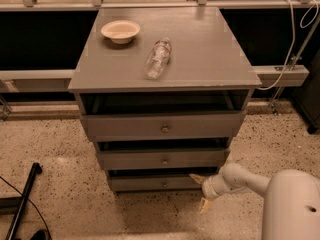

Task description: Open bottom drawer

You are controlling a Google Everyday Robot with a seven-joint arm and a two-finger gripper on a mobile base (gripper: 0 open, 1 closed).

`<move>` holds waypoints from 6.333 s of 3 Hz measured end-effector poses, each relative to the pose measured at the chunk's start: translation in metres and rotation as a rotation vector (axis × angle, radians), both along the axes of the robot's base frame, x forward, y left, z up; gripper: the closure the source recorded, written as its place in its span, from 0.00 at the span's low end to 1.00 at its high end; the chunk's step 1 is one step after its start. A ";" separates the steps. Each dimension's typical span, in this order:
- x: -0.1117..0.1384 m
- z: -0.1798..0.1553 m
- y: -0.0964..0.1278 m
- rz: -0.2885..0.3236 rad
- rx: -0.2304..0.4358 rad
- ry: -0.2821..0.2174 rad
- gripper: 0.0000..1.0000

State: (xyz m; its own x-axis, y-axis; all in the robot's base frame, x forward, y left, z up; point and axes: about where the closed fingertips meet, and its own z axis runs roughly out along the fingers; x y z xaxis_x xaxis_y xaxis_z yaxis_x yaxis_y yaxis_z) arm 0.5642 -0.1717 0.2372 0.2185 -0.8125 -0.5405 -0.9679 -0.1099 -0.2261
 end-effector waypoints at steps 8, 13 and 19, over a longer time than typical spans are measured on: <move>0.092 -0.071 -0.050 -0.081 -0.087 -0.167 0.10; 0.080 -0.086 -0.051 -0.085 -0.063 -0.118 0.26; 0.069 -0.089 -0.044 -0.072 -0.111 -0.084 0.00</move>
Offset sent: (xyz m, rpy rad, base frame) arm 0.0376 -0.0506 -0.0372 -0.2389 -0.0659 0.0260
